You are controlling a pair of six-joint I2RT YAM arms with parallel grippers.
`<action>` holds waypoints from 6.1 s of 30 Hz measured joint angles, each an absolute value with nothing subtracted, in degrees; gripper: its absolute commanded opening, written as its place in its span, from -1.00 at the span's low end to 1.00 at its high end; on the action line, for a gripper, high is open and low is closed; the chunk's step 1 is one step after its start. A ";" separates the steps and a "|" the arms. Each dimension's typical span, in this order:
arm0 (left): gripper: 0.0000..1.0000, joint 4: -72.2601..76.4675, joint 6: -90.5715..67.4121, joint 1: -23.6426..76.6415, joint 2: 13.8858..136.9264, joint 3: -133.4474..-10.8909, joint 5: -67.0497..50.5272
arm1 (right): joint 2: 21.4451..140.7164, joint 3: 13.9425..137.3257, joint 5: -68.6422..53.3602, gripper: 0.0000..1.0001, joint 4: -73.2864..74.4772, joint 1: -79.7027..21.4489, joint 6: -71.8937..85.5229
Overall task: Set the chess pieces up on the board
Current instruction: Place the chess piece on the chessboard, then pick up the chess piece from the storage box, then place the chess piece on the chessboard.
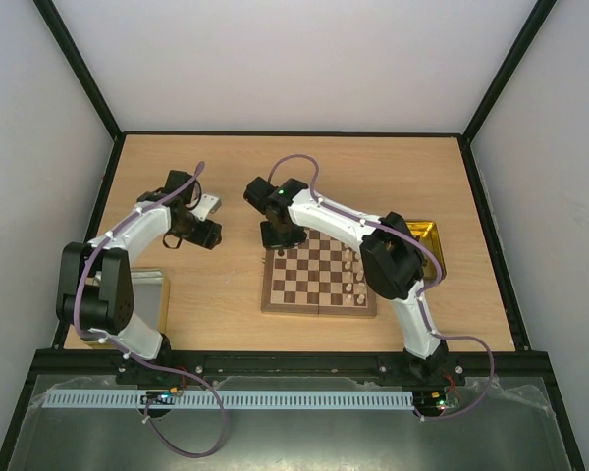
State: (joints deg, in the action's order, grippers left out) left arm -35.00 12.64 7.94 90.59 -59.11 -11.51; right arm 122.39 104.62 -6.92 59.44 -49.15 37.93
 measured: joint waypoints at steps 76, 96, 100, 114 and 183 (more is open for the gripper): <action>0.43 -35.03 12.93 8.84 95.79 -58.98 -11.99 | 74.98 54.39 -4.23 -0.45 59.09 -7.55 38.37; 0.43 -35.09 12.91 9.74 96.57 -59.22 -11.90 | 82.72 52.47 -6.17 -0.46 47.59 -2.52 37.39; 0.43 -35.11 12.91 9.76 96.95 -59.29 -11.90 | 83.57 52.47 -6.76 -0.46 46.87 -2.46 37.04; 0.43 -35.29 12.88 10.35 97.95 -60.90 -11.70 | 87.57 52.56 -7.53 -0.69 44.53 -2.37 34.96; 0.47 -34.06 12.88 9.80 89.49 -58.81 -9.17 | 97.80 88.77 -8.36 -0.95 61.43 -46.94 34.72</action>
